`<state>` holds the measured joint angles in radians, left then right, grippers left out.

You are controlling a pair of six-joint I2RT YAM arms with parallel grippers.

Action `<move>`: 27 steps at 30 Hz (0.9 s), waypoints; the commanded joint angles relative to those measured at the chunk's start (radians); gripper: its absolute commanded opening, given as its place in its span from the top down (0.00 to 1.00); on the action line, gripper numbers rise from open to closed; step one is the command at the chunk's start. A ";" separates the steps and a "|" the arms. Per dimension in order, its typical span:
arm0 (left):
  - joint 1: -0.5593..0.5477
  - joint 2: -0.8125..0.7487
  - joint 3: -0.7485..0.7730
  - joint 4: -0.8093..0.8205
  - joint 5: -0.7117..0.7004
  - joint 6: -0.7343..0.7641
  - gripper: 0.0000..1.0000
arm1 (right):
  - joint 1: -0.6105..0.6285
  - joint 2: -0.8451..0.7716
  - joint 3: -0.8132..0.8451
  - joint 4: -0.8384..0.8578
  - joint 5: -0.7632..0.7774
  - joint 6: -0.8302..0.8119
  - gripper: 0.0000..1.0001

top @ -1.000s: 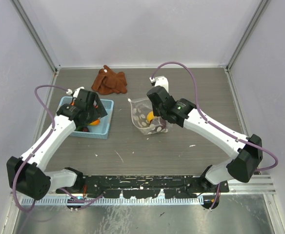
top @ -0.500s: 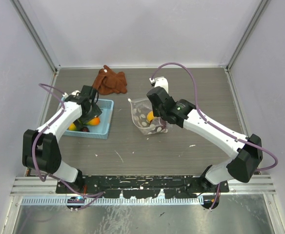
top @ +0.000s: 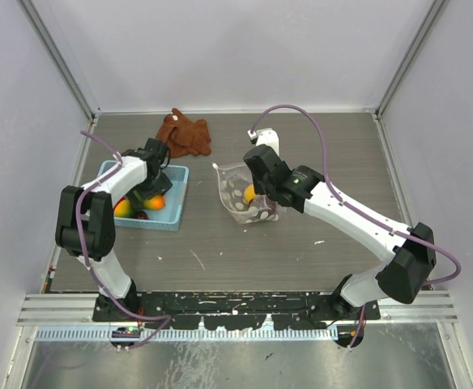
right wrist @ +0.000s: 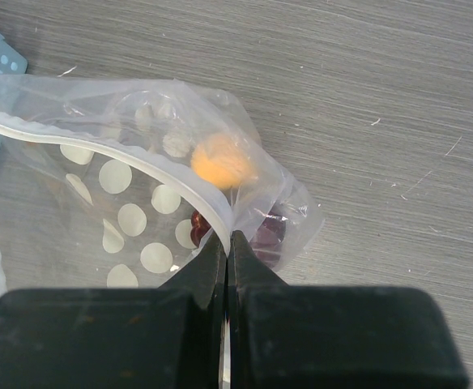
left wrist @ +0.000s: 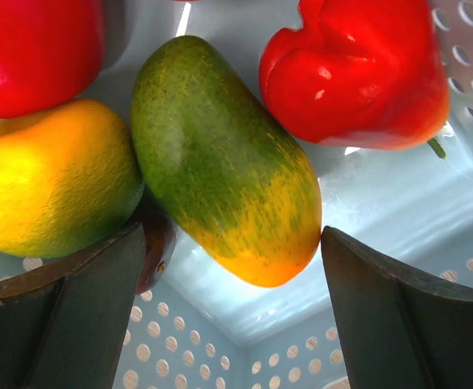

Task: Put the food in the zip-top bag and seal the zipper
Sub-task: Pick up the fake fruit from the bin.

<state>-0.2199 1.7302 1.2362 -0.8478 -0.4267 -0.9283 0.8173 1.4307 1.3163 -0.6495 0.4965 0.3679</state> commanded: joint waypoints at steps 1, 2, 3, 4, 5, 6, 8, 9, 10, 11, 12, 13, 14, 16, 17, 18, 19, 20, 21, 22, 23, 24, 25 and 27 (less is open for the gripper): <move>0.016 0.041 0.036 0.046 -0.015 0.002 0.11 | 0.002 -0.046 0.004 0.048 0.004 -0.013 0.99; 0.018 0.054 0.038 0.049 -0.009 0.005 0.12 | 0.003 -0.044 0.004 0.048 0.002 -0.012 0.99; 0.021 0.067 0.038 0.052 -0.004 0.009 0.12 | 0.002 -0.043 0.004 0.048 0.002 -0.014 0.99; 0.024 0.077 0.038 0.056 0.000 0.013 0.12 | 0.003 -0.042 0.004 0.048 0.001 -0.014 0.99; 0.026 0.086 0.038 0.059 0.004 0.015 0.12 | 0.003 -0.041 0.004 0.047 0.000 -0.014 0.99; 0.030 0.093 0.037 0.063 0.009 0.017 0.11 | 0.003 -0.040 0.005 0.049 -0.001 -0.015 0.99; 0.037 0.107 0.033 0.072 0.014 0.018 0.09 | 0.003 -0.039 0.006 0.049 -0.005 -0.016 0.99; 0.041 0.110 0.031 0.075 0.017 0.019 0.09 | 0.002 -0.039 0.005 0.050 -0.005 -0.015 0.99; 0.044 0.111 0.027 0.082 0.019 0.021 0.09 | 0.002 -0.039 0.005 0.050 -0.007 -0.015 0.99; 0.046 0.111 0.025 0.086 0.023 0.022 0.09 | 0.002 -0.038 0.005 0.049 -0.007 -0.015 0.99; 0.047 0.110 0.022 0.088 0.027 0.025 0.10 | 0.002 -0.037 0.006 0.050 -0.008 -0.015 0.99; 0.047 0.108 0.020 0.088 0.029 0.026 0.12 | 0.002 -0.036 0.008 0.050 -0.009 -0.015 0.99; 0.046 0.103 0.017 0.088 0.033 0.027 0.15 | 0.002 -0.036 0.009 0.049 -0.009 -0.015 0.99; 0.045 0.087 0.009 0.087 0.039 0.032 0.22 | 0.003 -0.036 0.012 0.049 -0.010 -0.014 0.99; 0.046 0.077 0.004 0.086 0.040 0.033 0.25 | 0.002 -0.036 0.013 0.050 -0.011 -0.014 0.99; 0.046 0.066 0.000 0.084 0.041 0.036 0.27 | 0.002 -0.035 0.014 0.050 -0.011 -0.014 0.99; 0.046 0.053 -0.005 0.084 0.045 0.040 0.28 | 0.002 -0.034 0.015 0.050 -0.011 -0.013 0.99; 0.047 0.040 -0.011 0.081 0.049 0.042 0.29 | 0.002 -0.035 0.014 0.049 -0.011 -0.012 0.99; 0.047 0.026 -0.017 0.077 0.055 0.044 0.31 | 0.003 -0.035 0.014 0.050 -0.010 -0.011 0.99; 0.047 0.012 -0.024 0.076 0.061 0.048 0.32 | 0.002 -0.035 0.016 0.050 -0.011 -0.011 0.99; 0.047 -0.005 -0.028 0.075 0.071 0.051 0.32 | 0.002 -0.035 0.016 0.050 -0.012 -0.009 0.99; 0.047 -0.024 -0.032 0.073 0.080 0.054 0.32 | 0.002 -0.035 0.017 0.050 -0.013 -0.009 0.99; 0.047 -0.036 -0.034 0.070 0.094 0.059 0.34 | 0.002 -0.033 0.018 0.049 -0.013 -0.009 0.99; 0.047 -0.060 -0.039 0.063 0.114 0.067 0.35 | 0.002 -0.033 0.017 0.051 -0.013 -0.007 0.99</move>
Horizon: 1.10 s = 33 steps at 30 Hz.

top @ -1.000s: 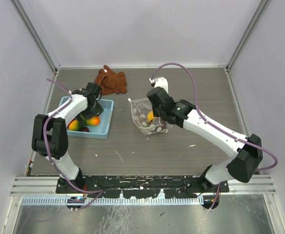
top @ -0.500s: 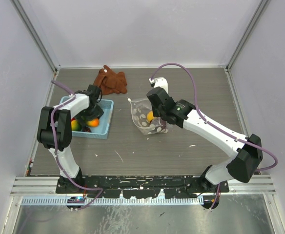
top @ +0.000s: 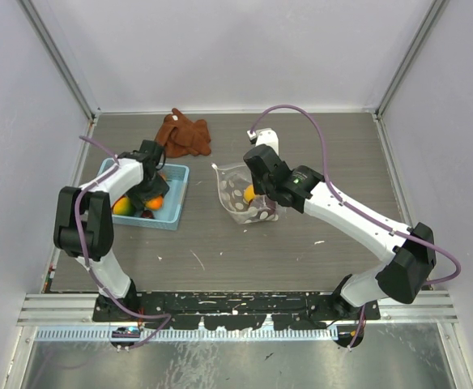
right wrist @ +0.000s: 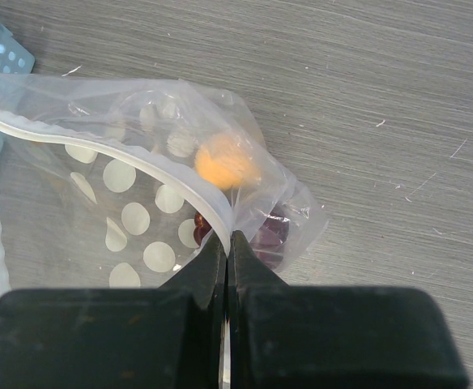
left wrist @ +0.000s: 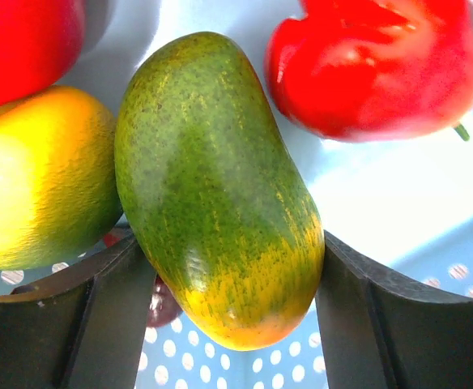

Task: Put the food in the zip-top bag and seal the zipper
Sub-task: Pick up the fake fruit from the bin, then place the fake fruit in the zipper food storage bag.

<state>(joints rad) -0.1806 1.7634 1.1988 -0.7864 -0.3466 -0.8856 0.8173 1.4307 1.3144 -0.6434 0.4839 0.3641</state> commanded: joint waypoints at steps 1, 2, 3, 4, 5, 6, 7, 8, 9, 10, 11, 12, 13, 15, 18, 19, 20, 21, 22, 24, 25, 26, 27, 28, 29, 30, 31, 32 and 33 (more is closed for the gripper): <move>0.007 -0.105 -0.003 -0.003 0.045 0.029 0.36 | 0.003 -0.033 0.021 0.044 -0.001 -0.002 0.99; 0.007 -0.121 -0.007 -0.007 0.054 0.032 0.36 | 0.002 -0.032 0.021 0.045 -0.002 -0.002 0.99; 0.007 -0.134 -0.010 -0.009 0.065 0.036 0.36 | 0.002 -0.032 0.020 0.046 -0.005 -0.001 0.99; 0.007 -0.151 -0.014 -0.011 0.077 0.039 0.37 | 0.002 -0.032 0.021 0.047 -0.006 -0.001 0.99; 0.007 -0.167 -0.019 -0.013 0.096 0.042 0.37 | 0.003 -0.031 0.022 0.047 -0.008 -0.001 0.99; 0.006 -0.183 -0.022 -0.015 0.110 0.044 0.37 | 0.002 -0.030 0.023 0.046 -0.007 0.000 0.99; 0.006 -0.200 -0.027 -0.017 0.127 0.047 0.37 | 0.002 -0.029 0.024 0.047 -0.009 0.000 0.99; 0.005 -0.220 -0.031 -0.016 0.146 0.051 0.38 | 0.002 -0.029 0.024 0.047 -0.009 0.001 0.99; 0.003 -0.239 -0.035 -0.017 0.167 0.054 0.39 | 0.002 -0.028 0.026 0.049 -0.010 0.001 0.99; -0.001 -0.257 -0.041 -0.018 0.184 0.057 0.40 | 0.003 -0.026 0.025 0.049 -0.011 0.002 0.99; -0.006 -0.279 -0.045 -0.017 0.206 0.061 0.41 | 0.004 -0.025 0.026 0.050 -0.011 0.002 0.99; -0.011 -0.299 -0.049 -0.017 0.227 0.066 0.41 | 0.003 -0.023 0.028 0.050 -0.013 0.002 0.99; -0.018 -0.318 -0.052 -0.018 0.249 0.073 0.42 | 0.005 -0.021 0.029 0.050 -0.014 0.003 0.99; -0.028 -0.363 -0.057 -0.027 0.290 0.088 0.42 | 0.007 -0.020 0.030 0.053 -0.014 0.003 0.99; -0.047 -0.421 -0.066 -0.034 0.354 0.105 0.42 | 0.010 -0.017 0.028 0.058 -0.014 0.004 0.99; -0.053 -0.442 -0.069 -0.034 0.379 0.108 0.43 | 0.011 -0.016 0.028 0.061 -0.015 0.004 0.99; -0.065 -0.464 -0.073 -0.034 0.399 0.108 0.43 | 0.013 -0.015 0.029 0.064 -0.013 0.003 0.99; -0.075 -0.481 -0.076 -0.034 0.424 0.109 0.43 | 0.014 -0.014 0.028 0.067 -0.014 0.002 0.99; -0.093 -0.513 -0.079 -0.034 0.456 0.109 0.44 | 0.017 -0.013 0.027 0.073 -0.012 0.001 0.99; -0.127 -0.556 -0.080 -0.061 0.489 0.106 0.44 | 0.021 -0.013 0.025 0.083 -0.010 -0.002 0.99; -0.144 -0.573 -0.078 -0.064 0.502 0.104 0.45 | 0.023 -0.013 0.023 0.088 -0.009 -0.002 0.99; -0.161 -0.588 -0.077 -0.068 0.517 0.101 0.45 | 0.026 -0.013 0.021 0.093 -0.009 -0.003 0.99; -0.174 -0.608 -0.074 -0.069 0.536 0.095 0.45 | 0.031 -0.015 0.018 0.099 -0.007 -0.005 0.99; -0.188 -0.616 -0.073 -0.069 0.554 0.085 0.45 | 0.033 -0.016 0.016 0.102 -0.006 -0.005 0.99; -0.201 -0.630 -0.073 -0.065 0.576 0.072 0.45 | 0.036 -0.017 0.014 0.108 -0.002 -0.005 0.99; -0.215 -0.641 -0.076 -0.056 0.593 0.055 0.45 | 0.039 -0.019 0.012 0.114 -0.001 -0.007 0.99; -0.231 -0.653 -0.077 -0.045 0.610 0.041 0.45 | 0.043 -0.020 0.010 0.119 0.003 -0.007 0.99; -0.247 -0.665 -0.079 -0.043 0.622 0.024 0.45 | 0.047 -0.023 0.007 0.124 0.004 -0.008 0.99; -0.268 -0.671 -0.078 -0.016 0.627 0.006 0.45 | 0.051 -0.026 0.005 0.131 0.006 -0.010 0.99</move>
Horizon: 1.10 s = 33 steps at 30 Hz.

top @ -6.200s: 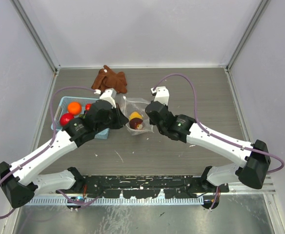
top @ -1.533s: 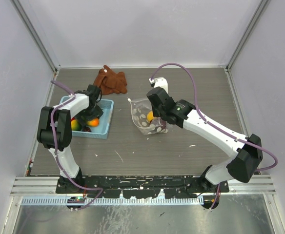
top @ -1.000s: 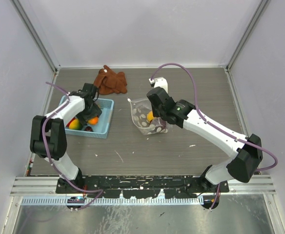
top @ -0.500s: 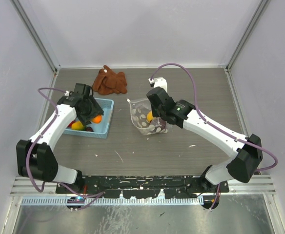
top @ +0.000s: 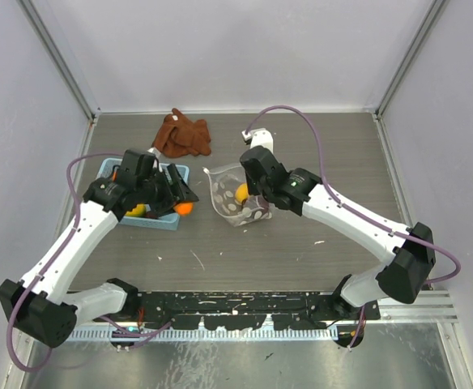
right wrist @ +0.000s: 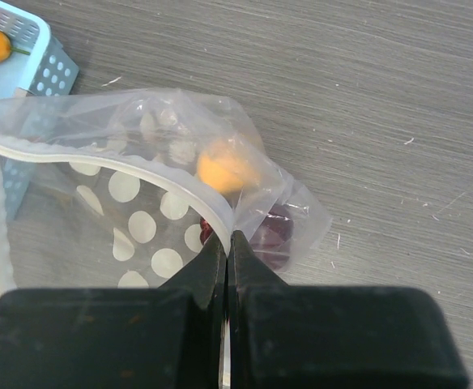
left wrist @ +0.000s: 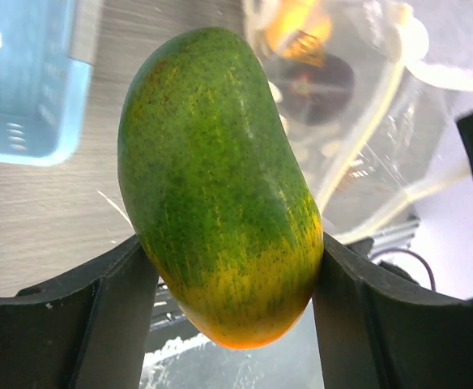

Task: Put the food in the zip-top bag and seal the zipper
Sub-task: Place the fake fruit in the zipper food storage bag.

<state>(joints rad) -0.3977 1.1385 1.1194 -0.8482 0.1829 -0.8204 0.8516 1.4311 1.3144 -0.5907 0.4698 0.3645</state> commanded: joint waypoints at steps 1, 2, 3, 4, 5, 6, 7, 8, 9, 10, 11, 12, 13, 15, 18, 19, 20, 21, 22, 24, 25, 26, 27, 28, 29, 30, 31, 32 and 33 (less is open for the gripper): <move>-0.069 -0.050 0.003 0.057 0.102 -0.072 0.45 | 0.020 -0.030 0.001 0.084 0.020 -0.011 0.99; -0.089 -0.051 0.005 0.068 0.112 -0.083 0.45 | 0.023 -0.034 -0.002 0.090 0.022 -0.012 0.99; -0.109 -0.049 0.010 0.080 0.125 -0.093 0.45 | 0.026 -0.037 -0.005 0.095 0.024 -0.013 0.99; -0.126 -0.044 0.016 0.091 0.139 -0.101 0.45 | 0.028 -0.041 -0.009 0.099 0.025 -0.013 0.99; -0.150 -0.038 0.023 0.102 0.157 -0.106 0.45 | 0.030 -0.044 -0.011 0.103 0.027 -0.013 0.99; -0.170 -0.031 0.032 0.110 0.160 -0.109 0.45 | 0.032 -0.049 -0.015 0.105 0.030 -0.013 0.99; -0.185 -0.025 0.042 0.115 0.161 -0.112 0.45 | 0.033 -0.054 -0.018 0.107 0.032 -0.015 0.99; -0.200 -0.018 0.052 0.117 0.166 -0.112 0.45 | 0.036 -0.059 -0.021 0.111 0.036 -0.015 0.99; -0.211 -0.011 0.061 0.122 0.171 -0.114 0.45 | 0.038 -0.064 -0.025 0.114 0.038 -0.016 0.99; -0.223 -0.005 0.068 0.127 0.174 -0.120 0.45 | 0.040 -0.071 -0.030 0.122 0.041 -0.016 0.99; -0.233 0.001 0.076 0.134 0.181 -0.127 0.45 | 0.042 -0.077 -0.038 0.130 0.041 -0.018 0.99; -0.243 0.007 0.079 0.145 0.188 -0.133 0.45 | 0.044 -0.083 -0.044 0.137 0.041 -0.020 0.99; -0.253 0.012 0.082 0.157 0.189 -0.138 0.45 | 0.046 -0.089 -0.050 0.144 0.043 -0.022 0.99; -0.269 0.028 0.087 0.168 0.189 -0.145 0.45 | 0.047 -0.099 -0.058 0.154 0.043 -0.021 0.99; -0.277 0.063 0.088 0.187 0.221 -0.165 0.46 | 0.050 -0.109 -0.068 0.168 0.040 -0.024 0.99; -0.280 0.071 0.089 0.199 0.240 -0.171 0.46 | 0.050 -0.113 -0.073 0.172 0.039 -0.025 0.99; -0.284 0.077 0.092 0.208 0.254 -0.179 0.46 | 0.052 -0.117 -0.075 0.174 0.039 -0.025 0.99; -0.293 0.081 0.099 0.214 0.258 -0.179 0.46 | 0.052 -0.119 -0.079 0.176 0.040 -0.027 0.99; -0.302 0.086 0.105 0.215 0.245 -0.176 0.46 | 0.052 -0.122 -0.081 0.178 0.041 -0.027 0.99; -0.306 0.097 0.117 0.196 0.218 -0.169 0.46 | 0.053 -0.128 -0.089 0.185 0.041 -0.028 0.99; -0.306 0.103 0.120 0.189 0.209 -0.168 0.45 | 0.053 -0.131 -0.093 0.190 0.040 -0.028 0.99; -0.306 0.109 0.122 0.189 0.204 -0.169 0.45 | 0.053 -0.134 -0.097 0.195 0.038 -0.030 0.99; -0.306 0.118 0.122 0.192 0.202 -0.170 0.45 | 0.053 -0.136 -0.100 0.199 0.035 -0.031 0.99; -0.306 0.123 0.123 0.196 0.197 -0.173 0.44 | 0.055 -0.138 -0.103 0.202 0.031 -0.032 0.99; -0.306 0.148 0.126 0.191 0.186 -0.172 0.43 | 0.055 -0.140 -0.105 0.204 0.025 -0.034 0.99; -0.304 0.167 0.132 0.183 0.174 -0.171 0.43 | 0.055 -0.142 -0.109 0.207 0.020 -0.036 0.99; -0.304 0.179 0.136 0.179 0.164 -0.169 0.42 | 0.055 -0.145 -0.113 0.211 0.017 -0.036 0.99; -0.303 0.191 0.141 0.176 0.156 -0.167 0.42 | 0.055 -0.147 -0.116 0.211 0.014 -0.037 0.99; -0.303 0.203 0.147 0.172 0.148 -0.164 0.41 | 0.055 -0.151 -0.119 0.211 0.010 -0.038 0.99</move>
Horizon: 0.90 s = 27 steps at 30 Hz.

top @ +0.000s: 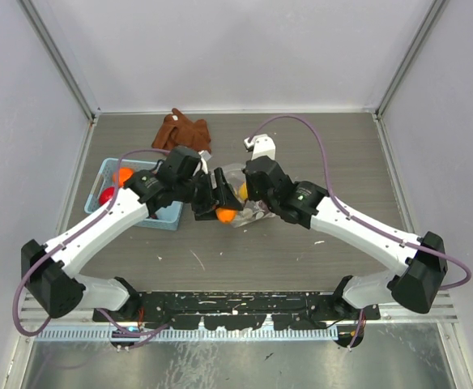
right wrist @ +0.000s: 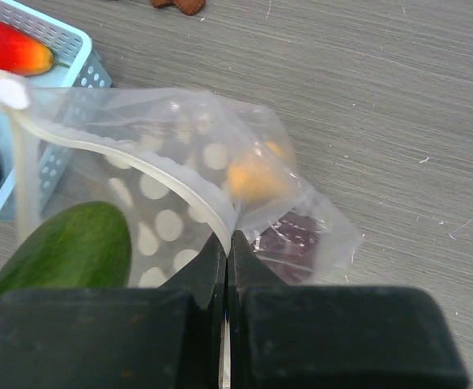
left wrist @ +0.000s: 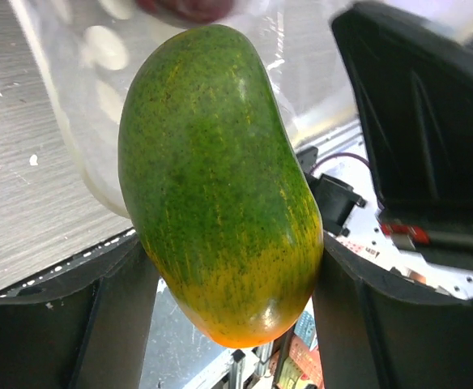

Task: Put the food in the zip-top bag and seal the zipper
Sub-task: Place the fake fruit in the zipper food storage bag.

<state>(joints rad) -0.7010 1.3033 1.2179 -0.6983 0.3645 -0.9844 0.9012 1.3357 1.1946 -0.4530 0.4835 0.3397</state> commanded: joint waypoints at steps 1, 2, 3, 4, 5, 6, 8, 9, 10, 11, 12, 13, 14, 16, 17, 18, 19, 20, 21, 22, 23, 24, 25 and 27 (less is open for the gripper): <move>0.001 0.046 0.055 0.019 -0.050 0.002 0.40 | 0.005 -0.059 -0.003 0.073 -0.006 -0.013 0.99; 0.003 0.051 0.059 0.012 -0.063 0.003 0.40 | 0.006 -0.064 -0.005 0.074 -0.009 -0.014 0.99; 0.005 0.055 0.064 0.005 -0.076 0.006 0.39 | 0.007 -0.069 -0.009 0.074 -0.011 -0.015 0.99; 0.008 0.059 0.069 -0.001 -0.088 0.008 0.38 | 0.007 -0.072 -0.014 0.077 -0.012 -0.017 0.99; 0.010 0.059 0.072 -0.004 -0.100 0.008 0.37 | 0.007 -0.078 -0.018 0.078 -0.014 -0.017 0.99; 0.014 0.059 0.076 -0.008 -0.117 0.008 0.36 | 0.007 -0.083 -0.023 0.081 -0.015 -0.018 0.99; 0.015 0.059 0.079 -0.010 -0.131 0.009 0.34 | 0.007 -0.087 -0.030 0.089 -0.023 -0.021 1.00; 0.017 0.063 0.081 -0.010 -0.133 0.007 0.33 | 0.006 -0.089 -0.033 0.092 -0.029 -0.021 0.99; 0.017 0.066 0.085 -0.009 -0.131 0.008 0.32 | 0.007 -0.090 -0.035 0.095 -0.034 -0.022 0.99; 0.018 0.071 0.088 -0.009 -0.125 0.009 0.31 | 0.008 -0.089 -0.036 0.098 -0.040 -0.022 0.99; 0.017 0.076 0.092 -0.009 -0.117 0.010 0.31 | 0.008 -0.087 -0.037 0.099 -0.046 -0.023 0.99; 0.017 0.081 0.096 -0.010 -0.109 0.013 0.31 | 0.008 -0.087 -0.037 0.101 -0.051 -0.022 0.99; 0.017 0.087 0.102 -0.010 -0.099 0.018 0.32 | 0.008 -0.087 -0.038 0.103 -0.053 -0.022 0.99; 0.017 0.096 0.112 -0.014 -0.074 0.031 0.34 | 0.008 -0.088 -0.041 0.107 -0.059 -0.023 0.99; 0.017 0.098 0.121 -0.019 -0.059 0.040 0.35 | 0.008 -0.089 -0.043 0.109 -0.062 -0.025 0.99; 0.018 0.102 0.129 -0.025 -0.045 0.050 0.35 | 0.008 -0.090 -0.046 0.113 -0.065 -0.027 0.99; 0.017 0.104 0.138 -0.037 -0.034 0.061 0.35 | 0.008 -0.091 -0.048 0.116 -0.068 -0.028 0.99; 0.017 0.106 0.146 -0.050 -0.029 0.074 0.34 | 0.008 -0.092 -0.049 0.120 -0.072 -0.031 0.99; 0.017 0.104 0.153 -0.062 -0.030 0.083 0.33 | 0.008 -0.091 -0.050 0.123 -0.076 -0.031 0.99; 0.018 0.103 0.158 -0.073 -0.036 0.090 0.32 | 0.008 -0.089 -0.050 0.124 -0.081 -0.033 0.99; 0.019 0.098 0.164 -0.084 -0.041 0.097 0.32 | 0.008 -0.089 -0.049 0.127 -0.086 -0.033 0.99; 0.019 0.095 0.170 -0.094 -0.044 0.104 0.31 | 0.008 -0.088 -0.050 0.128 -0.090 -0.034 0.99; 0.018 0.089 0.174 -0.100 -0.050 0.109 0.31 | 0.007 -0.087 -0.049 0.130 -0.094 -0.034 0.99; 0.022 0.081 0.180 -0.112 -0.074 0.117 0.30 | 0.008 -0.086 -0.050 0.133 -0.102 -0.034 0.99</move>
<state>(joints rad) -0.6861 1.4166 1.3422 -0.7841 0.2958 -0.9165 0.9024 1.2804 1.1347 -0.3965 0.4065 0.3157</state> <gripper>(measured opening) 0.694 0.039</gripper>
